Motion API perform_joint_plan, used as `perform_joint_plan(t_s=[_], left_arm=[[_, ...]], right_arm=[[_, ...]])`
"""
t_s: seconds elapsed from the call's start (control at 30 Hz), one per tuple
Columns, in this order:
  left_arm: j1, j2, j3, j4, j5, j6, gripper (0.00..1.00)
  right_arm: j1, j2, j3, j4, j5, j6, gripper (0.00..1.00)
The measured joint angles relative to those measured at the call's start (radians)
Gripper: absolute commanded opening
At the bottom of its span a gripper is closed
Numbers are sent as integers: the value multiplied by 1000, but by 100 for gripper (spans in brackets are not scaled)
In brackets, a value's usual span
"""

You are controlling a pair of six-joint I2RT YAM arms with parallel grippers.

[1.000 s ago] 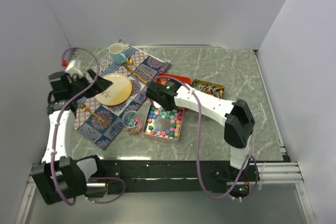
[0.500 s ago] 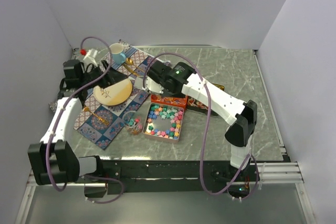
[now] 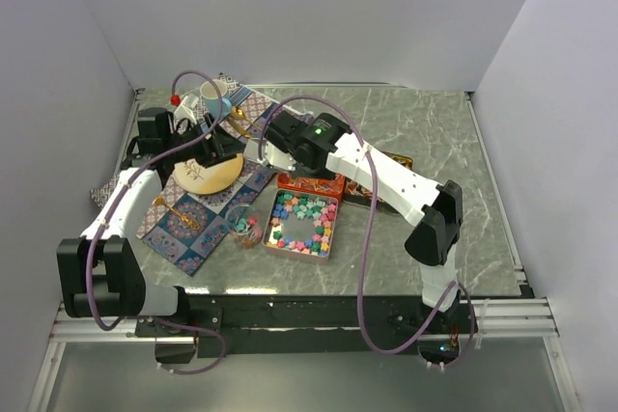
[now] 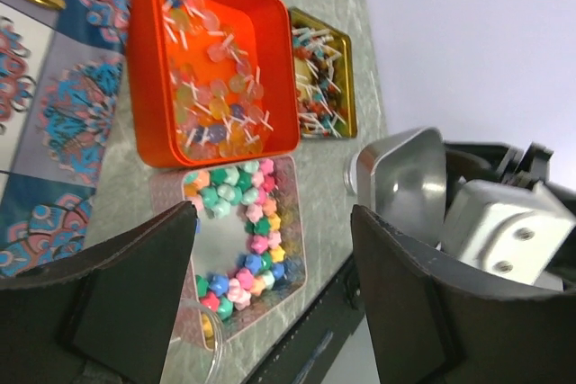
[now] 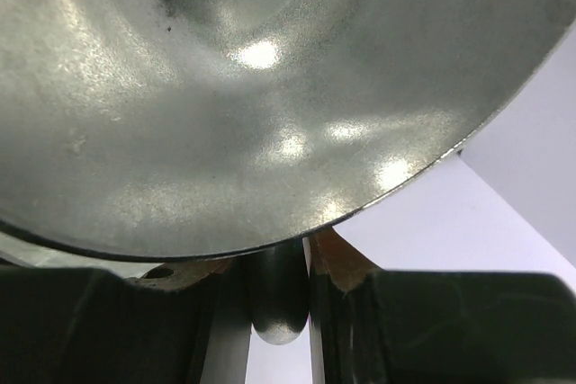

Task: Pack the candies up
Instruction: Adjust the spatula.

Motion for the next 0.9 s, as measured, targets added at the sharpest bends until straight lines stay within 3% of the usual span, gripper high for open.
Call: perform_joint_plan(t_s=[0.3,0.57,0.9], left_arm=[[90,-2,31,36,-16,-101,76],[16,-18,21,-13,-6,-61,79],[9,1,8,-53,-50,-24,78]], right_arm=[[0,-8,-137,-13,3,37,0],[5,97,145,-1,38,28,0],[48,91,190,-21,32,-13,0]])
